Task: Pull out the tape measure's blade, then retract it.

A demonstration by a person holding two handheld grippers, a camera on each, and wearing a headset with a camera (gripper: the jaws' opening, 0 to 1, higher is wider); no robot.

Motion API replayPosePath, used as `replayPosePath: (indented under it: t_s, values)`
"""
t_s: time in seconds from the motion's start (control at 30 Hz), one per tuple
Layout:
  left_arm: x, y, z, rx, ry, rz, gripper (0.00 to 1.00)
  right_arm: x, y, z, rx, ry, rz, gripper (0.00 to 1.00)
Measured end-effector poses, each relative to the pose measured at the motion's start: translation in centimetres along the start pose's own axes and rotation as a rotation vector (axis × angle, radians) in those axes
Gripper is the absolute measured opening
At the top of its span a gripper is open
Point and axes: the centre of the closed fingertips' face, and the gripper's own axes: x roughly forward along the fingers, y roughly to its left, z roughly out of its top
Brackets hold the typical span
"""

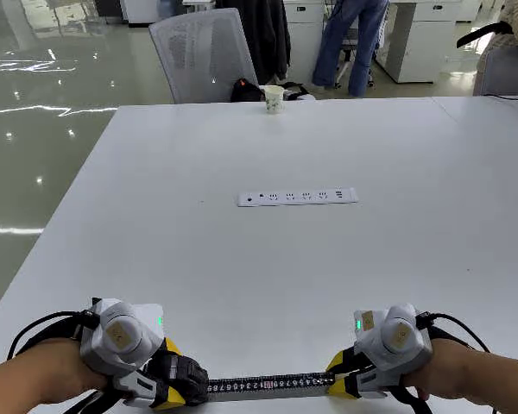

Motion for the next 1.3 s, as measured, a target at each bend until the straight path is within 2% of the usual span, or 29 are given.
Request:
replayPosePath:
  t_s: [1.3]
  values:
    - [0.0,0.0,0.0,0.000,-0.003,0.003,0.32,-1.4,-0.2,-1.9,0.026,0.014,-0.016,0.10]
